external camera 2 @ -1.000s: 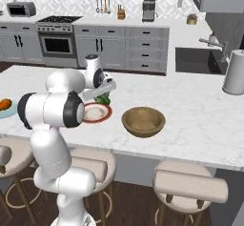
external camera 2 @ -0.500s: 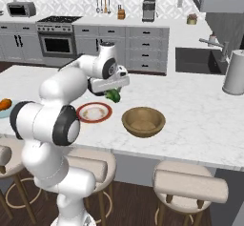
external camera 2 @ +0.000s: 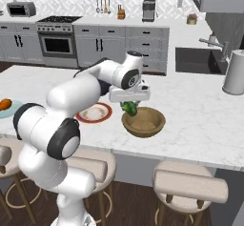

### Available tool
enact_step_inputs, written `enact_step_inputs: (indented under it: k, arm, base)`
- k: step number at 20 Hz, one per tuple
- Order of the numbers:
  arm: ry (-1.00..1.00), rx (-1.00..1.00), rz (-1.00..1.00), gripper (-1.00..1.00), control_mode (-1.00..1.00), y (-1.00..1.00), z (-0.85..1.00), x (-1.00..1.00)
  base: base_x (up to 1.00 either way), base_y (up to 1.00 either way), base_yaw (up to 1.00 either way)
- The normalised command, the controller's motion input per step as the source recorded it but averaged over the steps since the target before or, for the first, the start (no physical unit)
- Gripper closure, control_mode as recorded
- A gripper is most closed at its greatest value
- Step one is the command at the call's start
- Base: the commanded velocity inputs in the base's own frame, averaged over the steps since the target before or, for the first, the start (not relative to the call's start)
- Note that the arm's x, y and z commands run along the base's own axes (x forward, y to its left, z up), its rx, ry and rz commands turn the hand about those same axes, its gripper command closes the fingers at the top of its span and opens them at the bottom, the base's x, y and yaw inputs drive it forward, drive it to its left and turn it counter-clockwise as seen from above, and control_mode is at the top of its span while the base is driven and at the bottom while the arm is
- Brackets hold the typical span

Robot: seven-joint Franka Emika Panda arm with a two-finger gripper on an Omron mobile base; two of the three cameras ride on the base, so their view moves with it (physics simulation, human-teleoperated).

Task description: Pick the chicken drumstick and broccoli from their plates and place them in the bowl. Then put the bowl in the fridge.

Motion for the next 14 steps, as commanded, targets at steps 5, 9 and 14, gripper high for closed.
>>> enact_step_inputs:
  k: [5,9,14]
  arm:
    - [0.00,0.03,0.00,1.00,-1.00,-0.58,-0.60,0.28]
    - [0.03,0.01,0.01,1.00,-1.00,-0.19,-0.44,0.09]
    - [0.00,0.00,0.05,-1.00,-1.00,0.00,-0.36,0.44]
  base:
    - [0.00,0.00,0.00]
    - [0.00,0.00,0.00]
    - [0.00,0.00,0.00]
